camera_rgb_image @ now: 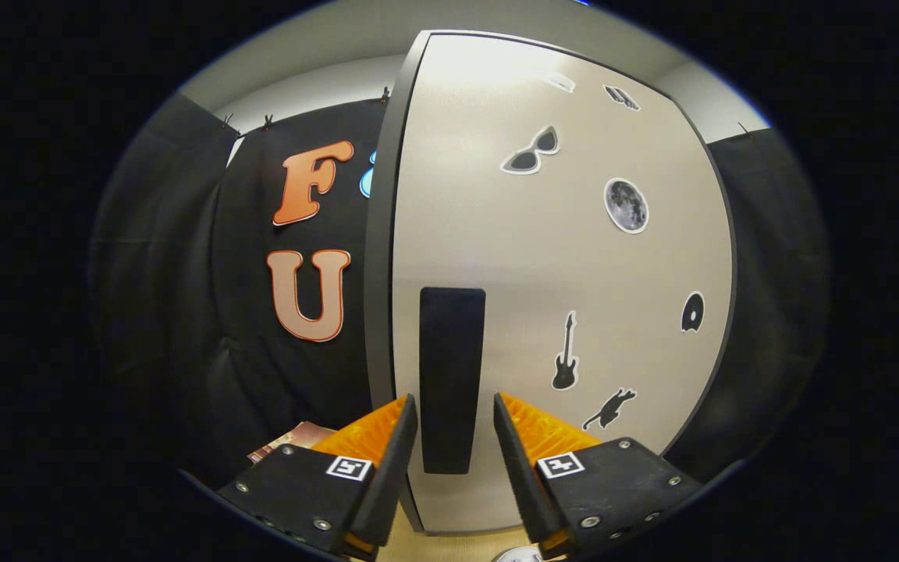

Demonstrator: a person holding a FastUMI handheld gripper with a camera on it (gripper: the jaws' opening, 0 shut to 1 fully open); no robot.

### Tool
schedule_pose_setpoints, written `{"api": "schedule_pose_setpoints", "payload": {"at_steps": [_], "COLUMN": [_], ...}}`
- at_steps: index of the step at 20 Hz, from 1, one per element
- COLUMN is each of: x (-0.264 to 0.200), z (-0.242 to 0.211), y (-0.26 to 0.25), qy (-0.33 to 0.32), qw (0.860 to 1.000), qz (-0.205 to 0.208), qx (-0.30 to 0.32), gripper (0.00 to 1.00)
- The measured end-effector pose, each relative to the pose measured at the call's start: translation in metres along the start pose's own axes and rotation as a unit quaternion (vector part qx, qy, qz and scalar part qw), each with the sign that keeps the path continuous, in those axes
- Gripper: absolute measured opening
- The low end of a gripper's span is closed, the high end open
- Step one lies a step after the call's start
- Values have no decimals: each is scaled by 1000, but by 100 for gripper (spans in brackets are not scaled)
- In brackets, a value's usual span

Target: Open the shoe cabinet door, grab the shoes and put them into the shoe cabinet, then close the shoe cabinet door.

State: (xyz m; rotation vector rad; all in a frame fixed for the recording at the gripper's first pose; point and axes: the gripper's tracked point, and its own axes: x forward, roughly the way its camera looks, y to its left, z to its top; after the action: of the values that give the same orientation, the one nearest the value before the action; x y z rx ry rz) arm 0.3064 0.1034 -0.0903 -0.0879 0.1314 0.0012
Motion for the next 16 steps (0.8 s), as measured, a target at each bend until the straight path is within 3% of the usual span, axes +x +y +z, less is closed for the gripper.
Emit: {"api": "schedule_pose_setpoints", "payload": {"at_steps": [2,3,16], "x": [1,1,-47], "z": [0,-1,-2], "y": [2,2,-10], "qy": [-2,1,9], "qw": [1000,1000,999], "qz": [5,6,38], "qx": [2,4,25], "gripper": [41,38,30]}}
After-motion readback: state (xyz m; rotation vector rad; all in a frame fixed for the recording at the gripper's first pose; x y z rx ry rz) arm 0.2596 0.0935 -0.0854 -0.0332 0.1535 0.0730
